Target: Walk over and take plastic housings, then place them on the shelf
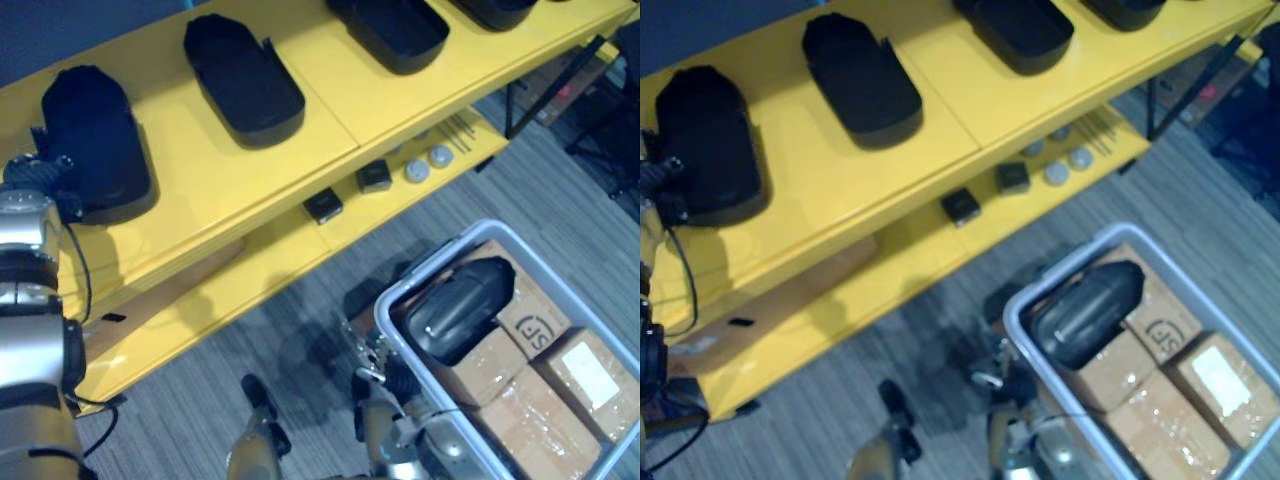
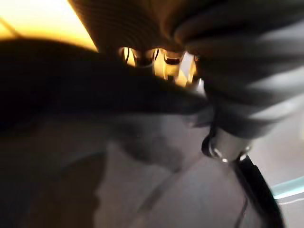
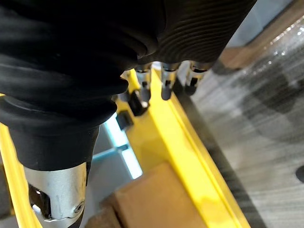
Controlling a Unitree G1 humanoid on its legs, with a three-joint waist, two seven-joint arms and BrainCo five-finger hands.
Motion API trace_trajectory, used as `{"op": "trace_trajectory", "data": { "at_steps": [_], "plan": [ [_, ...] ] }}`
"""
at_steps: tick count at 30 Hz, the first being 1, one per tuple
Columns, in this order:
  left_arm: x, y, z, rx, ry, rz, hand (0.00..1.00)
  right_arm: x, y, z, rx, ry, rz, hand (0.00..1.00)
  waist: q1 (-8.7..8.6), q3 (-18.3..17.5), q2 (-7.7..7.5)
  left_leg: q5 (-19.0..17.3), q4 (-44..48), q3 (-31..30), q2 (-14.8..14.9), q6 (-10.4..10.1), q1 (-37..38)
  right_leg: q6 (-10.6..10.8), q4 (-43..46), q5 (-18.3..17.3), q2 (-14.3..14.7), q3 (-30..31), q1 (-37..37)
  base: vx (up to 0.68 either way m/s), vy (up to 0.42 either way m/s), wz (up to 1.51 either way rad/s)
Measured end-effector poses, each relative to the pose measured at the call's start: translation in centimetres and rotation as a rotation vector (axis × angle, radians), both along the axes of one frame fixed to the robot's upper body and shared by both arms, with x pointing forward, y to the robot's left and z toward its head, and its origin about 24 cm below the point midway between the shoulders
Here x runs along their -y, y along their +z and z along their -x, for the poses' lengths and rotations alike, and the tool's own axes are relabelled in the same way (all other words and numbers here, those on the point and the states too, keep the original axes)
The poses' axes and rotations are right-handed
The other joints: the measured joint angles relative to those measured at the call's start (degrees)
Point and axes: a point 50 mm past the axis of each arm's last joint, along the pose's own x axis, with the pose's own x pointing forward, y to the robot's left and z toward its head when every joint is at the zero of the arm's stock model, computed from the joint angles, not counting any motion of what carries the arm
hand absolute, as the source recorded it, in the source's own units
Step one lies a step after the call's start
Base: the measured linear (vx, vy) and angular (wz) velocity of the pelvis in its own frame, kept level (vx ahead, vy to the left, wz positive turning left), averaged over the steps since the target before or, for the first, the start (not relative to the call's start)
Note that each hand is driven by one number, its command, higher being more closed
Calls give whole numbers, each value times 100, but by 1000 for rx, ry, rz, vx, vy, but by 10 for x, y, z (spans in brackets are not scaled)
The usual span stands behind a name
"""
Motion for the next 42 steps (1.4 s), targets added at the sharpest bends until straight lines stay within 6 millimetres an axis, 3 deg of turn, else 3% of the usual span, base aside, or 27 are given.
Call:
{"op": "trace_trajectory", "data": {
  "at_steps": [13, 15, 20, 22, 25, 28, 31, 33, 35, 38, 42],
  "plan": [
    [-5, 11, 5, 15, 183, -43, 0, 0, -1, 2, -4, -6, 13, 0, 13, 18, 29, -2, 0, -75, -1, -2, 100, 12, -64, -8, -6, -107, 189, 5, -3, 2],
    [-11, 27, 12, 182, 303, -59, 0, 3, 0, 4, 17, -78, 34, 0, 40, 19, 32, -8, -3, -93, -2, -2, 257, 25, -146, -19, -10, -125, 375, -6, -11, 2],
    [-11, 37, 14, 286, 320, -47, 0, 4, -1, 5, 15, -96, 41, 0, 43, 4, 41, -31, -19, -103, -2, -11, 313, 28, -264, -17, -11, -132, 510, -3, -5, 1],
    [2, 59, 11, 501, 231, -85, 0, 5, 1, 6, 46, -129, 57, 0, 55, -48, 38, -56, -28, -154, -23, -16, 447, 82, -378, 26, -24, -190, 751, 44, -17, 11],
    [29, 72, 12, 699, 83, -181, 0, 6, 7, 3, 104, -173, 85, 0, 100, -345, 95, -95, -32, -182, -38, -38, 469, 104, -509, 48, -41, -250, 863, 58, -23, 9],
    [56, 37, 12, 757, -47, -153, 0, 13, 20, -4, 177, -285, 94, 0, 165, -773, 269, -133, -33, -190, -51, -59, 502, 113, -716, 120, -47, -290, 1014, 77, -12, 3],
    [84, 0, 30, 803, -165, -92, 0, 21, 48, -12, 320, -415, 138, 0, 232, -916, 358, -132, -33, -191, -50, -59, 582, 110, -812, 165, -38, -315, 1136, 35, -11, 1],
    [113, -32, 60, 858, -247, -13, 0, 35, 76, -14, 453, -586, 178, 0, 318, -987, 371, -133, -36, -224, -40, -59, 626, 100, -890, 178, -22, -399, 1248, -12, -15, 8],
    [129, -49, 87, 877, -285, -7, 0, 49, 91, -14, 524, -716, 197, 0, 353, -991, 370, -148, -38, -334, -37, -66, 622, 93, -955, 194, -4, -457, 1317, -40, -2, 19],
    [148, -64, 126, 914, -366, 11, 0, 73, 107, -10, 597, -877, 214, 0, 528, -1079, 382, -156, -40, -364, -48, -68, 588, 61, -1070, 184, -13, -523, 1342, -49, 14, 12],
    [169, -65, 163, 921, -661, 9, 0, 95, 122, -8, 690, -964, 234, 0, 712, -1357, 463, -177, -40, -513, -116, -76, 563, 63, -1126, 183, -60, -704, 1449, -23, 19, 19]
  ]
}}
